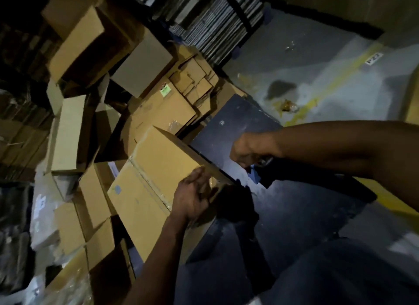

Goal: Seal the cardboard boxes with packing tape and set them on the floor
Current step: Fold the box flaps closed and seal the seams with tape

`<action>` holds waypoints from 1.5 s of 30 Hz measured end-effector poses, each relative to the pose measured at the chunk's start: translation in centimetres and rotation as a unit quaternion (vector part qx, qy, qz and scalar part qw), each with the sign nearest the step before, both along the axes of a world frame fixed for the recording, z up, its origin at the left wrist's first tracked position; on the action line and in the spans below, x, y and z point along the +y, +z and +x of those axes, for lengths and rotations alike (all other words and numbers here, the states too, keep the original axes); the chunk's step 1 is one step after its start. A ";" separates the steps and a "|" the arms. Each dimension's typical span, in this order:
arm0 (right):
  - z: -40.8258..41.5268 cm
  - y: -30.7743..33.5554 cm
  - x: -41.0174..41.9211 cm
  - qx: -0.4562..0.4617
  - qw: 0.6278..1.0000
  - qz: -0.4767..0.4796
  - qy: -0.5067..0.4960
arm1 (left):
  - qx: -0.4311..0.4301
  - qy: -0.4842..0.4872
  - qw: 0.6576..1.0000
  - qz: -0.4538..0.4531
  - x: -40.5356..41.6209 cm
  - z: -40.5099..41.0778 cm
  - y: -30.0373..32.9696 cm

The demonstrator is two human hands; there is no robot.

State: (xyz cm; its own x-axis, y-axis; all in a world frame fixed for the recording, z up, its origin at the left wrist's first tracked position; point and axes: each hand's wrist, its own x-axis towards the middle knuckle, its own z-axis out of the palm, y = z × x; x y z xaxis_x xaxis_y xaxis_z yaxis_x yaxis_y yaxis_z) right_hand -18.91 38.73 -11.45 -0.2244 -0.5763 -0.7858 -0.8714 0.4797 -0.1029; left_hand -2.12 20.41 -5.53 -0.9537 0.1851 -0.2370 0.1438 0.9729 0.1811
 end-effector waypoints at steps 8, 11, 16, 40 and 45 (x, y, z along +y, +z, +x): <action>-1.2 -3.9 4.1 -0.112 0.972 -0.019 -0.208 | -0.169 -0.077 0.979 -0.087 -0.6 -6.0 -1.0; -2.7 -6.9 4.4 -0.126 0.964 -0.047 -0.230 | -0.140 -0.082 0.986 -0.044 -2.1 -7.0 -1.4; -2.9 -5.1 6.4 -0.034 0.967 -0.152 -0.200 | -0.053 -0.039 0.995 -0.071 -5.2 -5.1 -4.0; -5.2 -6.3 -2.0 -0.158 0.539 -0.576 -0.594 | 0.122 0.124 0.981 0.089 -4.9 -16.0 -4.6; -3.7 -7.6 -4.3 -0.187 0.486 -0.584 -0.623 | 0.097 0.085 0.987 0.101 -6.4 -14.4 -7.0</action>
State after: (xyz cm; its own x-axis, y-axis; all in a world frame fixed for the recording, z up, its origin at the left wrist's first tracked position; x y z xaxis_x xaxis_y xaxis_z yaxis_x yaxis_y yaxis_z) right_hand -22.63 34.44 -19.00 -0.9383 -0.2779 -0.2057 0.2042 0.0348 -0.9783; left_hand -16.49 14.02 -12.55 -0.9988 0.0443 -0.0224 0.0333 0.9326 0.3593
